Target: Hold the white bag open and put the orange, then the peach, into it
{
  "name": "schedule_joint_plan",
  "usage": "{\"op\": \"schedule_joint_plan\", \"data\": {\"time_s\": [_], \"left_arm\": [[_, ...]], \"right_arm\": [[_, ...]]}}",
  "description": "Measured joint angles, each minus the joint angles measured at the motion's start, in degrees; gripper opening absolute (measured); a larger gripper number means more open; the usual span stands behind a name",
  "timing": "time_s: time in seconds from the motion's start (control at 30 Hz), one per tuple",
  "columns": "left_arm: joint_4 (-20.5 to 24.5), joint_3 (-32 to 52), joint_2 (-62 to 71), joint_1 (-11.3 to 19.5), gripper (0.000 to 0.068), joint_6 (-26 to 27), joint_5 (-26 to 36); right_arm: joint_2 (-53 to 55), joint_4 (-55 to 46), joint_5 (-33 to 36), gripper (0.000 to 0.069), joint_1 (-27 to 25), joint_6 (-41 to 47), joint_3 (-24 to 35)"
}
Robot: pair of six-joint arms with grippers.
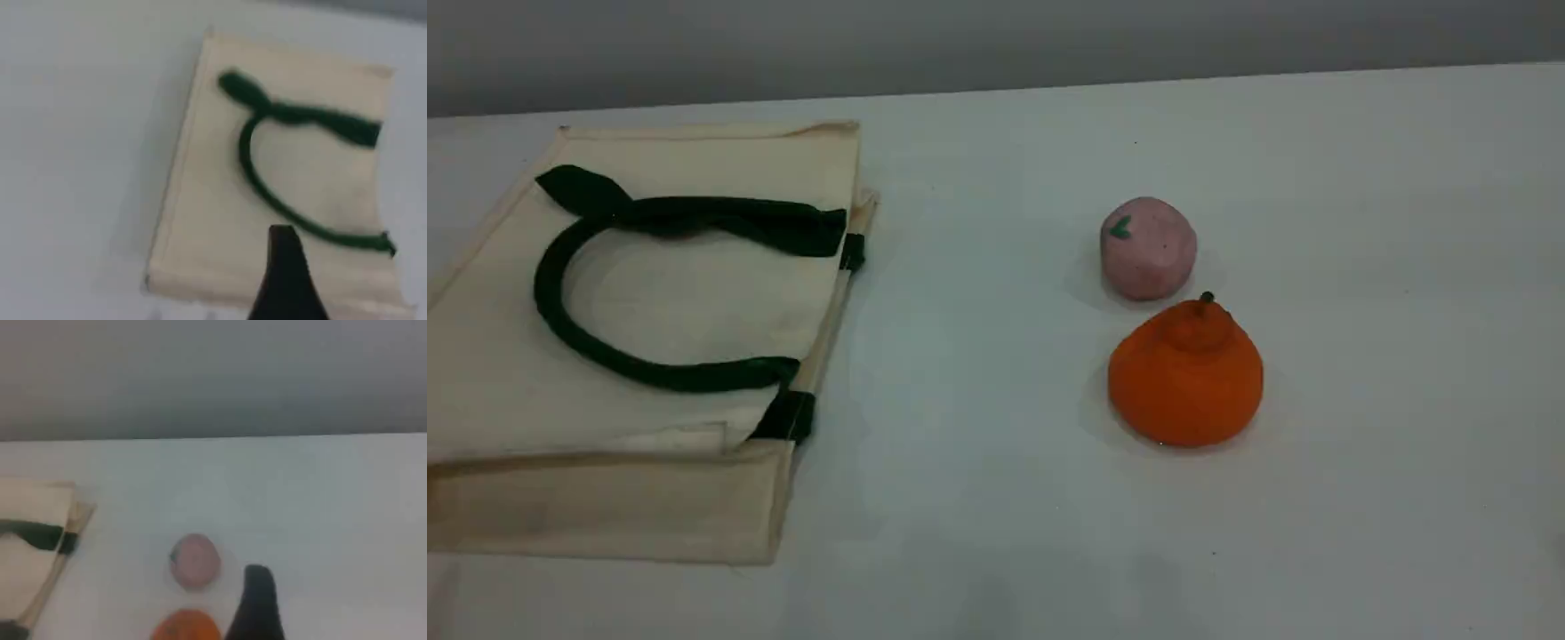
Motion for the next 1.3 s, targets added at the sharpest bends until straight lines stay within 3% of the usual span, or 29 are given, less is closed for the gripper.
{"op": "schedule_joint_plan", "data": {"time_s": [0.13, 0.3, 0.63, 0.9, 1.3], "left_arm": [[0.09, 0.0, 12.48, 0.06, 0.0442, 0.01, -2.5], [0.48, 0.0, 26.18, 0.06, 0.0442, -1.82, -7.68], [1.56, -6.07, 47.1, 0.06, 0.0442, -3.12, -18.62], [1.14, -15.89, 61.89, -0.05, 0.0442, -2.66, -18.16], [1.18, -23.86, 75.65, -2.54, 0.0442, 0.73, -15.42]], "right_arm": [[11.23, 8.08, -3.99, 0.0535, 0.0, -6.33, -2.09], [22.76, 19.44, -4.18, 0.0535, 0.0, -16.79, -2.53], [37.38, 41.36, -5.45, 0.0535, 0.0, -37.28, -2.53], [42.4, 51.68, -6.72, 0.0535, 0.0, -48.05, -2.48], [44.48, 51.93, -7.15, 0.0535, 0.0, -48.96, -2.48]]}}
